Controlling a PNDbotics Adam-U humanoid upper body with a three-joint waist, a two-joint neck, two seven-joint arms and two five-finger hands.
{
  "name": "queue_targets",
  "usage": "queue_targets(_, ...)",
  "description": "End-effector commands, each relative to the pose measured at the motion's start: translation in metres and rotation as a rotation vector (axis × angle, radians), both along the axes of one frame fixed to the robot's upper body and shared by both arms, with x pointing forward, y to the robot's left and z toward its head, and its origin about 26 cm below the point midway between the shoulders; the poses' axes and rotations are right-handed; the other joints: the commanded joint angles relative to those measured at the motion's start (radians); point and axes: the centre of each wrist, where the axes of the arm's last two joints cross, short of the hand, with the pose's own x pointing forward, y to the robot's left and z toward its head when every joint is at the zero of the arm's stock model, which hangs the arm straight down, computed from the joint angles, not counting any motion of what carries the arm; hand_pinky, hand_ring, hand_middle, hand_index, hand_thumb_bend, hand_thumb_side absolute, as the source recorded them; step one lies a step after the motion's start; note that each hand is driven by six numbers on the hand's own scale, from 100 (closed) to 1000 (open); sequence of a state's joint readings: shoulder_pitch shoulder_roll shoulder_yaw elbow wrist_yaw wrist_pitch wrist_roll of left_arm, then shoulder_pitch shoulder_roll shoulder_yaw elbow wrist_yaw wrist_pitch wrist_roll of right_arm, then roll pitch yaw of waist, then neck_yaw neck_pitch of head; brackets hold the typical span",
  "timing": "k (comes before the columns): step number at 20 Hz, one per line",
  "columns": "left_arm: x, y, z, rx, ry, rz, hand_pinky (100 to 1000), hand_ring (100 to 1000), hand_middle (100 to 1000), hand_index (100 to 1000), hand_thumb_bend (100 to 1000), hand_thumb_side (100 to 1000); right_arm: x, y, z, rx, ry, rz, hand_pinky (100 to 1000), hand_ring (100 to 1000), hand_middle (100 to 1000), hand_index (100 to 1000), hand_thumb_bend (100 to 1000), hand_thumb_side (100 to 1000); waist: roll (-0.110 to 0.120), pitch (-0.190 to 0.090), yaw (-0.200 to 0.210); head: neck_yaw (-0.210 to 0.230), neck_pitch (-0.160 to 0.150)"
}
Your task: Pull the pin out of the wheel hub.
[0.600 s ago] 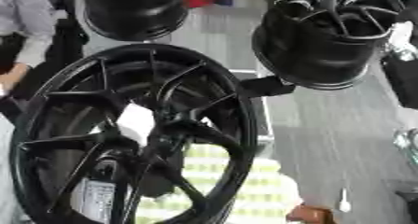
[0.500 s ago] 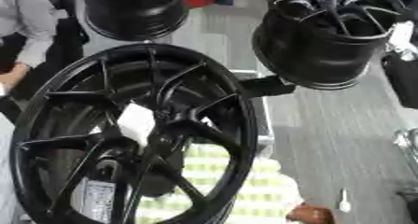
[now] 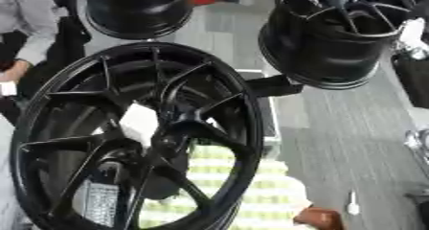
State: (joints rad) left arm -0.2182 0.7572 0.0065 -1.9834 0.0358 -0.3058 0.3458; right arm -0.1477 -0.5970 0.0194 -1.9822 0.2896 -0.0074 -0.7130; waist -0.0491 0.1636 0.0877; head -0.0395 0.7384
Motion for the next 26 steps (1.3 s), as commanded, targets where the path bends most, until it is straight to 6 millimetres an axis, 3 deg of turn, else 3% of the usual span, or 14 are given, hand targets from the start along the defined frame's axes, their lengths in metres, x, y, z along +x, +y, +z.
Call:
queue_targets(1, -0.002, 0.001, 0.032, 0.287, 0.028, -0.007, 749, 686, 605, 805, 176, 610, -0.002, -0.002, 0.009, -0.041, -0.015, 0.003, 720, 784, 723, 780, 100, 536, 0.007, -0.015, -0.002, 0.003, 0.008)
queue_targets(6, -0.003, -0.004, 0.066, 0.672, 0.077, -0.006, 756, 705, 640, 803, 193, 614, -0.002, -0.001, 0.010, -0.051, -0.009, 0.013, 720, 784, 723, 780, 100, 535, 0.016, -0.015, -0.008, 0.014, 0.006)
queue_targets(11, -0.001, -0.016, 0.082, 0.864, 0.068, -0.040, 761, 713, 659, 805, 207, 623, -0.001, 0.000, 0.012, -0.057, -0.005, 0.025, 719, 784, 722, 780, 100, 529, 0.022, -0.015, -0.015, 0.021, 0.002)
queue_targets(18, 0.002, -0.042, 0.089, 1.152, 0.133, -0.130, 762, 722, 686, 808, 237, 645, -0.001, 0.002, 0.011, -0.065, 0.008, 0.042, 718, 783, 722, 780, 100, 542, 0.028, -0.017, -0.022, 0.027, -0.003)
queue_targets(22, 0.004, -0.064, 0.093, 1.280, 0.196, -0.198, 774, 749, 742, 822, 252, 679, -0.001, 0.003, 0.011, -0.072, 0.014, 0.050, 718, 784, 722, 780, 100, 543, 0.031, -0.016, -0.020, 0.025, -0.009)
queue_targets(26, 0.005, -0.086, 0.095, 1.366, 0.276, -0.262, 770, 743, 732, 823, 259, 696, -0.001, 0.004, 0.011, -0.073, 0.022, 0.055, 716, 783, 721, 780, 100, 548, 0.033, -0.014, -0.017, 0.024, -0.017)
